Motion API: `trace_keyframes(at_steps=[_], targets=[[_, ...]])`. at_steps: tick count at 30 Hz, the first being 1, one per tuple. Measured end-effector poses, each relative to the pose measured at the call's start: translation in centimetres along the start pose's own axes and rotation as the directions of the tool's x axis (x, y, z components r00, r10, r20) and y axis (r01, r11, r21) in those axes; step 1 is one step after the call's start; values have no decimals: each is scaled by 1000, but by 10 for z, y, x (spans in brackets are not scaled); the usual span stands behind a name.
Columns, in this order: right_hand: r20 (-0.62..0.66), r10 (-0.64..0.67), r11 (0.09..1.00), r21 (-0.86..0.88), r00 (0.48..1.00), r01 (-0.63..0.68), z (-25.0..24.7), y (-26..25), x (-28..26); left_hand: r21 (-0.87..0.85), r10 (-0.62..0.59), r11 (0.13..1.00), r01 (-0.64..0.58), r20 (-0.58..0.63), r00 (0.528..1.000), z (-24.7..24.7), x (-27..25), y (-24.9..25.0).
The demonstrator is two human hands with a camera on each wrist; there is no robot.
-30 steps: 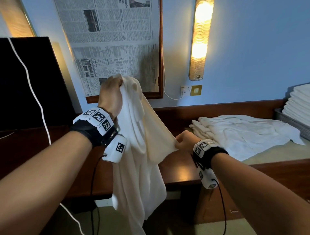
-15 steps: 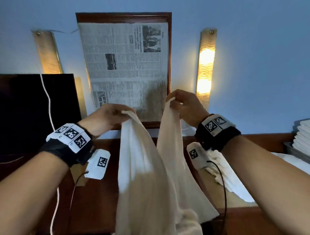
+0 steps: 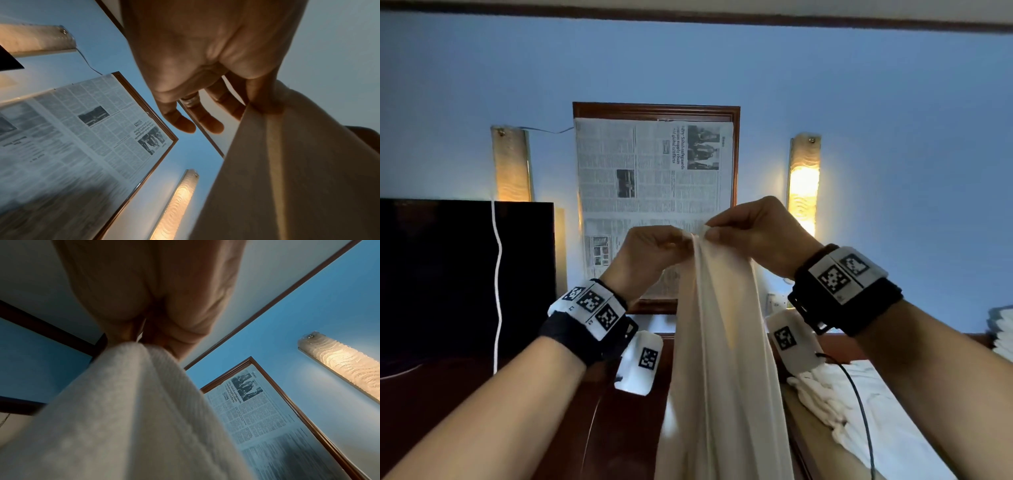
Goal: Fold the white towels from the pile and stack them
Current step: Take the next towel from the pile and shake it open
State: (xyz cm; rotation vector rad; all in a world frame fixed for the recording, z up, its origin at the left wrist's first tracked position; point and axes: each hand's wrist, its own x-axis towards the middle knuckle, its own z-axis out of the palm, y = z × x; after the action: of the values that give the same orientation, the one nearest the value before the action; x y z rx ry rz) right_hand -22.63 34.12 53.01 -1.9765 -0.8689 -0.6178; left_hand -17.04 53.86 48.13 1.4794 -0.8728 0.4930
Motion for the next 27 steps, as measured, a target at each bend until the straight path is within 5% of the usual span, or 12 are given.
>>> trace_keyframes(at_steps=[13,17,20,27], targets=[[-21,73,997,18,997,-73,1,18,-5,-71,-71,995,73,28,997,20,7,-8],[144,212,929,276,967,-245,14,37,-13,-90,-187,979,183,-46,981,23,1,-18],[96,253,903,335,963,-271,22,55,-20,-48,-275,960,275,4,961,30,-13,-32],[6,207,972,111,978,-207,28,92,-36,-71,-487,866,495,107,867,49,-32,-44]])
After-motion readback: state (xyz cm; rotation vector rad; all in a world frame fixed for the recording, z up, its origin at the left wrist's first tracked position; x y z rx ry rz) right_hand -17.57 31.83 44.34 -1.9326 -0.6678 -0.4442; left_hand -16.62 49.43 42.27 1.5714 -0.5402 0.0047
